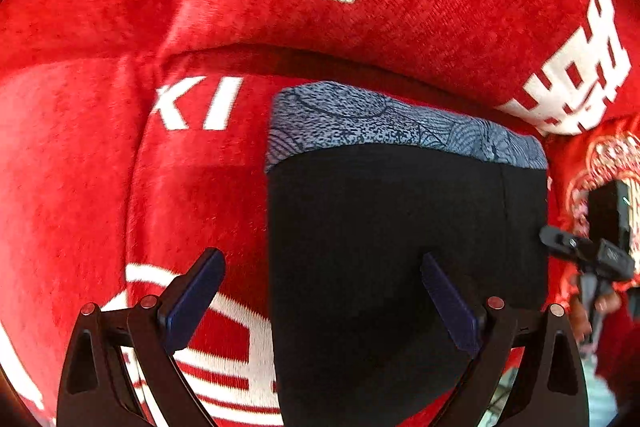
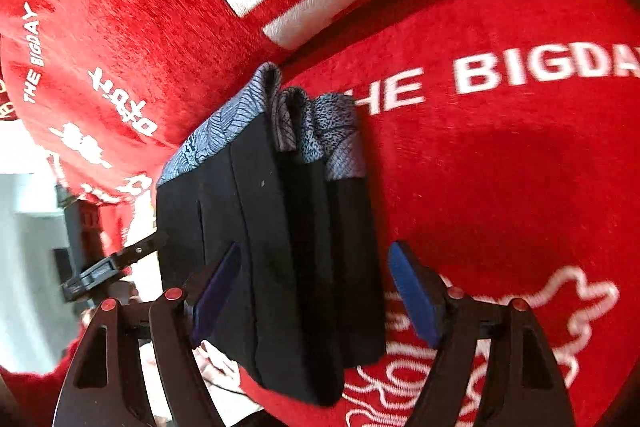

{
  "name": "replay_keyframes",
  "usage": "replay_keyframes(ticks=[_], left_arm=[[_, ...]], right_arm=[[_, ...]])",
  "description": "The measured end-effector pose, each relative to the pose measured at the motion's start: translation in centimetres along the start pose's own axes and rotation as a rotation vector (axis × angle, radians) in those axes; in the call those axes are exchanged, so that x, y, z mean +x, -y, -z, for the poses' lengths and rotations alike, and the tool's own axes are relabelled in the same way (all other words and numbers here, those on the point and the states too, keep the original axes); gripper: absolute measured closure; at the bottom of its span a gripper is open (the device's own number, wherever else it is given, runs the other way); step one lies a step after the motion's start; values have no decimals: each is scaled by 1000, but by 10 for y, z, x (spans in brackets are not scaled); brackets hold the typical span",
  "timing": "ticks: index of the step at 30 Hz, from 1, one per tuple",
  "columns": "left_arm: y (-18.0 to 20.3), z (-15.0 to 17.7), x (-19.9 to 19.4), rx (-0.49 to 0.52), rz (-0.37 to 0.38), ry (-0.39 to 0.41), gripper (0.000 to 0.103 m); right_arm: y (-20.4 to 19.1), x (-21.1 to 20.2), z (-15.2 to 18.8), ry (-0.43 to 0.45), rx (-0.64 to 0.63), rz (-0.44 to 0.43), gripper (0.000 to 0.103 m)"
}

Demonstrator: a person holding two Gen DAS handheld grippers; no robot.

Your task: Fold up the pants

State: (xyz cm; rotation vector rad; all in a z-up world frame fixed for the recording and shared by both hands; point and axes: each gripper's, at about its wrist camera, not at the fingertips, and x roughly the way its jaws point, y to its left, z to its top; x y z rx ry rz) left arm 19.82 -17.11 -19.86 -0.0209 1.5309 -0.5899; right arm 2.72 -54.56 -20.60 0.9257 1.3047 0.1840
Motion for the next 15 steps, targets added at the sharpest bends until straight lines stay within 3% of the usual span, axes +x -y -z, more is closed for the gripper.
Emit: replay_keyframes(ticks=[3, 8, 15], left_arm=[[-2, -4, 9, 27, 55, -13, 5], [8, -9, 23, 63, 102, -25, 1], [16, -7, 33, 1, 99, 2, 4]], right_arm=[[8, 15, -3, -50, -21, -39, 23], [12, 25, -7, -50, -20, -140, 24], [1, 36, -14, -70, -7, -113, 28]])
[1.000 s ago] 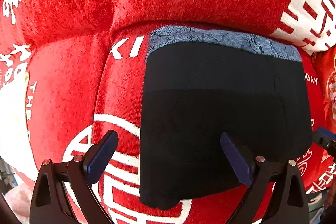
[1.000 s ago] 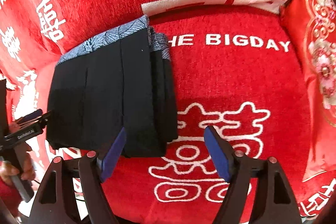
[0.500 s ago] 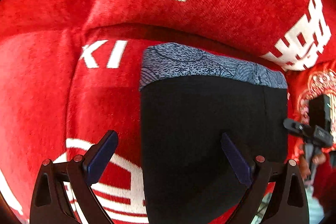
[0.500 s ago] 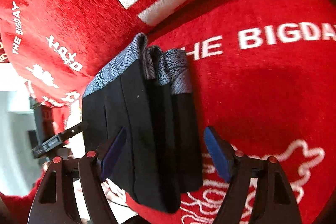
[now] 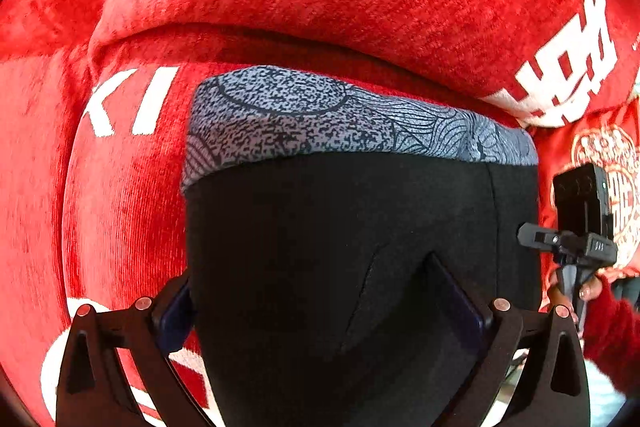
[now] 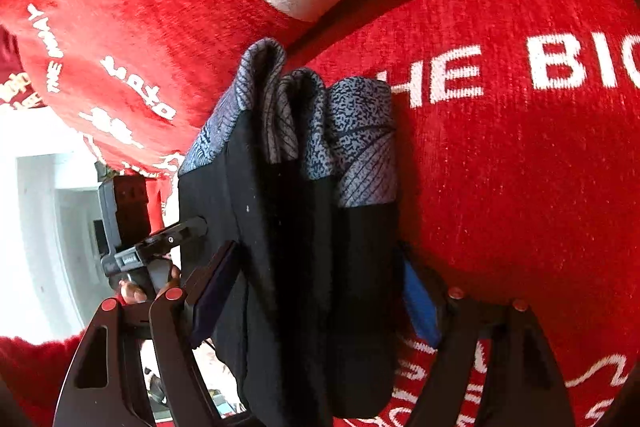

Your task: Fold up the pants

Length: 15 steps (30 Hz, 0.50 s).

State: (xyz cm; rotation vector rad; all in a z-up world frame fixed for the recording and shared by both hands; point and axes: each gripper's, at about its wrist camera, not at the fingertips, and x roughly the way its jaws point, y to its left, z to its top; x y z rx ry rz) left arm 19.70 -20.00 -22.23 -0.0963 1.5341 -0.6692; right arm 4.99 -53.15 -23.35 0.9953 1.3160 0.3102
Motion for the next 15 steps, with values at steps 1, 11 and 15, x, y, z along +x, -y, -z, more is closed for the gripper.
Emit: replay_keyframes(ticks=[1, 11, 15], left_arm=[[2, 2, -2, 2, 5, 14, 12], [33, 20, -36, 4, -41, 89, 32], [41, 38, -56, -15, -53, 99, 32]], right_arm=[[-3, 1, 1, 0, 0, 10, 33], [-29, -13, 10, 19, -14, -47, 60], [-39, -22, 20, 10, -11, -68, 60]])
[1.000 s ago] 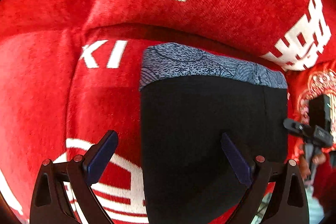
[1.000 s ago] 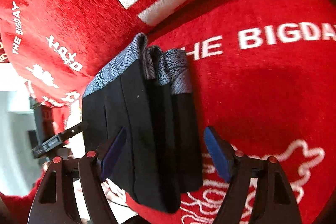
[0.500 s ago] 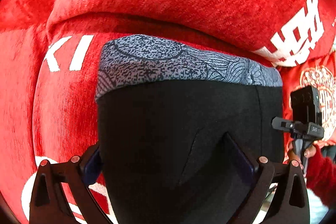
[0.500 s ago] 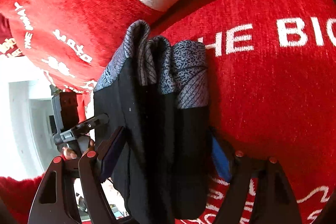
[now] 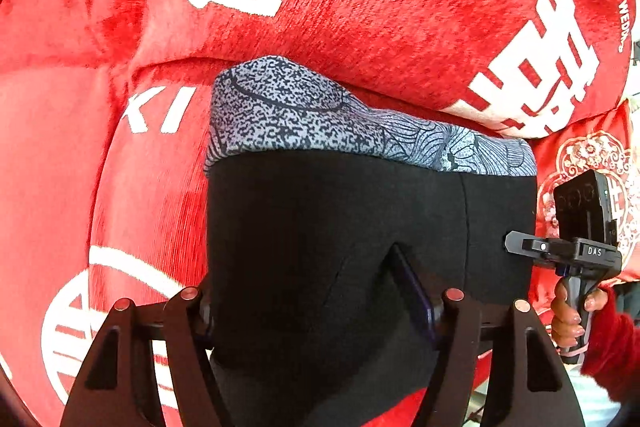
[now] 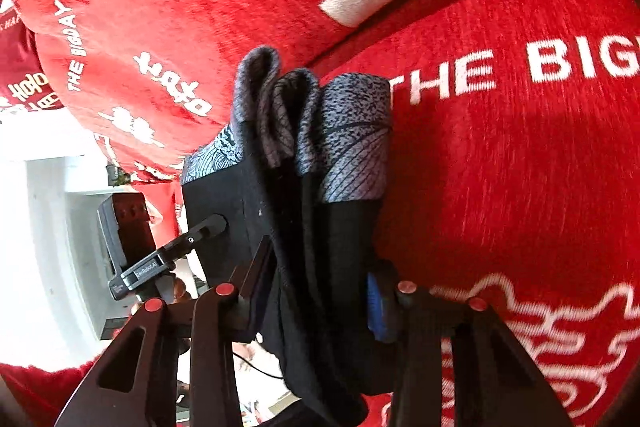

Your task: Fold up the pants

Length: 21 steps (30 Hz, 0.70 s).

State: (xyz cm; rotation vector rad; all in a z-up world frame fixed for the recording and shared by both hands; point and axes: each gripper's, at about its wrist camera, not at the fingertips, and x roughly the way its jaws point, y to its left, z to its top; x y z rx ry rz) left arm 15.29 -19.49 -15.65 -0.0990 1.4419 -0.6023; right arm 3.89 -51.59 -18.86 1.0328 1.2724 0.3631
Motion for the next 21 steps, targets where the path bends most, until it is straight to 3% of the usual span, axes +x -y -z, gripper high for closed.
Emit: replay_keyframes(ticks=[8, 12, 15, 19, 20, 21], left_arm=[[5, 42, -44, -10, -15, 14, 32], [-1, 53, -51, -1, 20, 15, 32], [-5, 55, -39, 27, -17, 0, 32], [-17, 45, -39, 22, -55, 14, 31], [-22, 41, -40, 11, -48, 11, 30], [-26, 39, -40, 12, -41, 5, 20]], right_arm=[[-24, -9, 58, -13, 7, 28, 61], [-10, -17, 85, 14, 73, 12, 62], [-2, -13, 89, 46, 122, 18, 63], [0, -19, 89, 45, 71, 55, 62], [0, -19, 89, 39, 67, 66, 60], [1, -18, 90, 33, 60, 78, 59]])
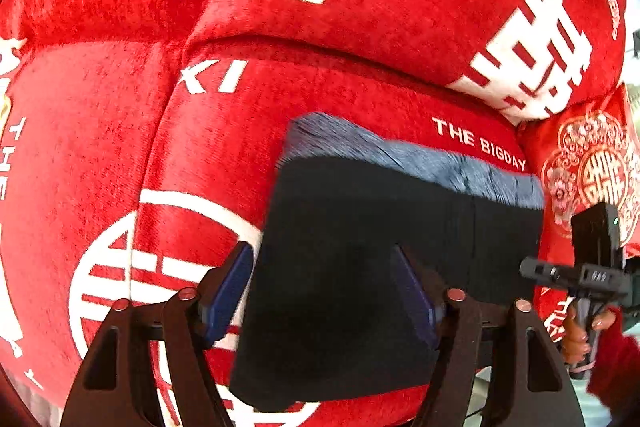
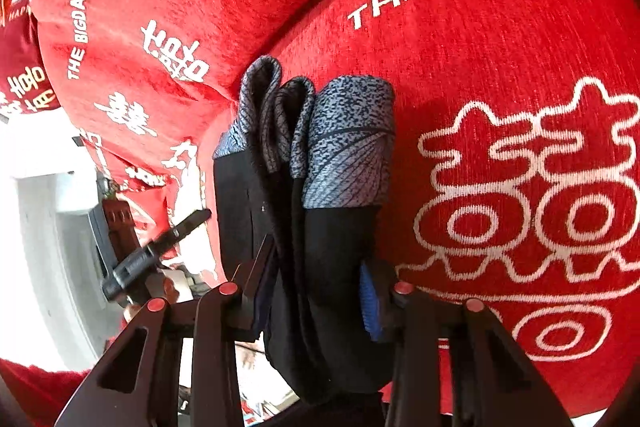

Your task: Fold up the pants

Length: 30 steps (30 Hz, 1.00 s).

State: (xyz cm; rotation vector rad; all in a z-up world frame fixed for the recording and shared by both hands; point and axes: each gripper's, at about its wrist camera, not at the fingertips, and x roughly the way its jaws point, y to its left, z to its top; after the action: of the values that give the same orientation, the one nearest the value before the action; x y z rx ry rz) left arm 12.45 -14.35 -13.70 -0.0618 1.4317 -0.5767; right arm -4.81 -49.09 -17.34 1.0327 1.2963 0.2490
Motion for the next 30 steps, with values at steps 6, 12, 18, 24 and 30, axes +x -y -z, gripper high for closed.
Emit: replay_keyframes(ticks=[6, 12, 18, 24, 30], left_arm=[[-11, -4, 40, 98, 36, -112, 13], [8, 5, 70, 140, 123, -145, 14], [19, 17, 37, 107, 185, -91, 45], [19, 39, 5, 66, 158, -100, 45], [-8, 61, 10, -32, 38, -85, 37]], right_arm=[[8, 12, 1, -3, -23, 33, 45], [25, 25, -2, -20, 10, -12, 45], [20, 16, -1, -36, 22, -129, 62], [-13, 18, 1, -58, -5, -217, 63], [-30, 43, 12, -139, -102, -106, 63]])
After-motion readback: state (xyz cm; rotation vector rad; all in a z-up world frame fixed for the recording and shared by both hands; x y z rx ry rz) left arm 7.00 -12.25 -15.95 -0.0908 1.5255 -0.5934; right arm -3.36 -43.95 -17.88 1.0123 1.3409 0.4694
